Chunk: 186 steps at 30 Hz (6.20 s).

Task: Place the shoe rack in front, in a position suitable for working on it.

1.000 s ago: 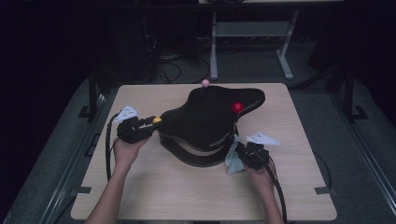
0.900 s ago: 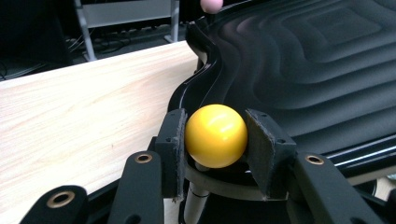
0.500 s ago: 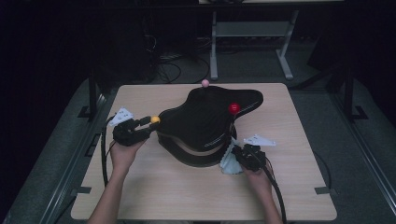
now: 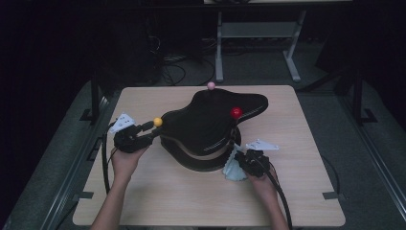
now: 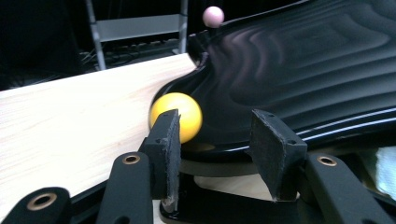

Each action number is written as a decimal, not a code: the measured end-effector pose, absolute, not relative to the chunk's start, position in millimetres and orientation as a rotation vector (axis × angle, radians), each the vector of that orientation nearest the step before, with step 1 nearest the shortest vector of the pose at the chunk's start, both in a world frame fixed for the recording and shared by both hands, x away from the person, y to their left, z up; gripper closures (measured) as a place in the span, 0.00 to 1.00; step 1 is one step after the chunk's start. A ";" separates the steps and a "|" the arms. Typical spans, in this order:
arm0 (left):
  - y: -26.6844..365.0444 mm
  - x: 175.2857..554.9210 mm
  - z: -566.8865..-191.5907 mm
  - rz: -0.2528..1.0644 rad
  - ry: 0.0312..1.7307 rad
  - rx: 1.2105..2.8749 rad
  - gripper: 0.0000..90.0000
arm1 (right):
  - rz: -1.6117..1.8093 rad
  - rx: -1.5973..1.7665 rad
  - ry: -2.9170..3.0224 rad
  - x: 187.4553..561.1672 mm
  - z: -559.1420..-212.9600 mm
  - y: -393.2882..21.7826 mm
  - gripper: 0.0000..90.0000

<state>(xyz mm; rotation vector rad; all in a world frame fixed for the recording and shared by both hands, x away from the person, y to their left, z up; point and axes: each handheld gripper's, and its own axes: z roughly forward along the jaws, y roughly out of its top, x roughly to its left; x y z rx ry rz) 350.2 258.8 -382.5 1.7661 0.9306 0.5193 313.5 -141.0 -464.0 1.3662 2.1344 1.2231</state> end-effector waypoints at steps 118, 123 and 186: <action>287.7 340.8 -385.5 0.562 0.918 1.766 0.56 | 1.308 1.327 2.044 308.3 -455.2 -95.8 0.93; 295.5 315.6 -390.2 0.580 0.897 1.735 0.56 | 1.309 1.330 2.052 313.0 -455.0 -70.8 0.93; 177.1 288.6 -447.7 0.604 0.762 1.787 0.84 | 1.102 1.234 2.099 327.3 -471.1 -44.4 0.94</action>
